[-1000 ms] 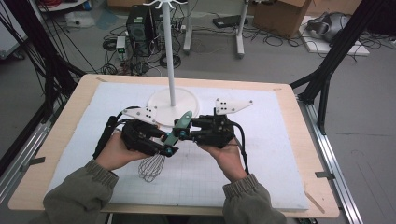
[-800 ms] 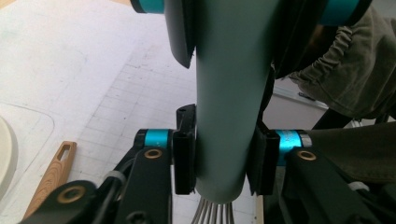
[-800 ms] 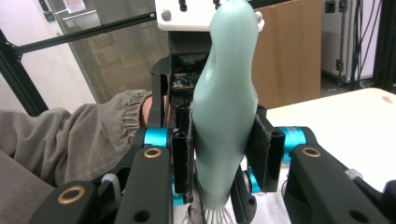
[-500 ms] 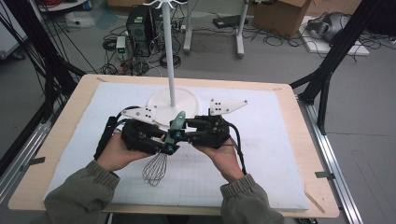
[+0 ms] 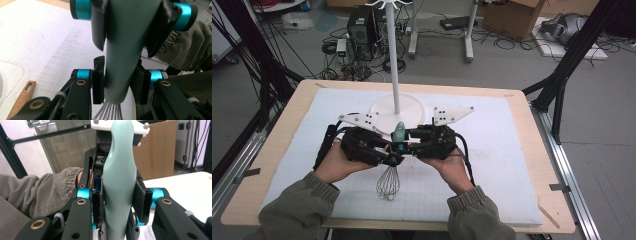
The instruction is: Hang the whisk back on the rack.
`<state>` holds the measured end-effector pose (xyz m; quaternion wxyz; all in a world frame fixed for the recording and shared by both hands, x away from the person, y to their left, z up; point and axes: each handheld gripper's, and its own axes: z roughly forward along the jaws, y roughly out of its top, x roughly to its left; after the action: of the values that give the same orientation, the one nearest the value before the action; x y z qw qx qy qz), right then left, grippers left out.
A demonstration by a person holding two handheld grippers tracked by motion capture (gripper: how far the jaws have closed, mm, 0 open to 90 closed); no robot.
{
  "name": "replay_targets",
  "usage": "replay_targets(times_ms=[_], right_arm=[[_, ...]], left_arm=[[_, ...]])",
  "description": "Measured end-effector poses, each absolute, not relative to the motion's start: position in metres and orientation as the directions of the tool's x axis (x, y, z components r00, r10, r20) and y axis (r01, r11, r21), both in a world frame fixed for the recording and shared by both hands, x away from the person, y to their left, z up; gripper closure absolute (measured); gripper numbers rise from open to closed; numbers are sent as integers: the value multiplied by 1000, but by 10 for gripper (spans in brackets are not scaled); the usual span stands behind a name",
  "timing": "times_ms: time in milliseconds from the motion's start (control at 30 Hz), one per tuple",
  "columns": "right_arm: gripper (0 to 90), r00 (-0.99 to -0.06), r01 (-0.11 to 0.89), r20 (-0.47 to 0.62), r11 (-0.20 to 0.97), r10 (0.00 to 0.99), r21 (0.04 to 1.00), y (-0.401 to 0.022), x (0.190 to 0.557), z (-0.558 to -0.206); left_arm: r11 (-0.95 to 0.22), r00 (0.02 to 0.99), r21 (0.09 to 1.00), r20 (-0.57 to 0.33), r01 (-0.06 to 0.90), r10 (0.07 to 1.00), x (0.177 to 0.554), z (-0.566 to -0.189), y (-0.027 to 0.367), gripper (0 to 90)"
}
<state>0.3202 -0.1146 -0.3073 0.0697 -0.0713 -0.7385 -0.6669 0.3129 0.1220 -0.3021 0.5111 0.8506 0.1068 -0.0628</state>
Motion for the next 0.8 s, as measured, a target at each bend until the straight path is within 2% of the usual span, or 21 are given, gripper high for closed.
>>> replay_targets(times_ms=[133,233,433,533,800], right_arm=[[644,-977,214,213,90,22,973,-115,321,-308],[481,-976,214,210,74,61,974,-117,317,-305],[347,-963,237,228,52,145,970,-138,316,-305],[304,-954,239,224,54,199,969,-152,314,-307],[266,-926,246,210,80,312,966,-191,308,-320]], left_arm=[[-444,973,866,-190,231,134,310,-301,121,692],[-444,971,864,-190,236,146,312,-300,123,693],[-424,970,874,-187,237,157,314,-299,127,692],[-413,968,879,-181,238,173,317,-299,130,692],[-393,968,891,-164,228,191,321,-298,137,691]])
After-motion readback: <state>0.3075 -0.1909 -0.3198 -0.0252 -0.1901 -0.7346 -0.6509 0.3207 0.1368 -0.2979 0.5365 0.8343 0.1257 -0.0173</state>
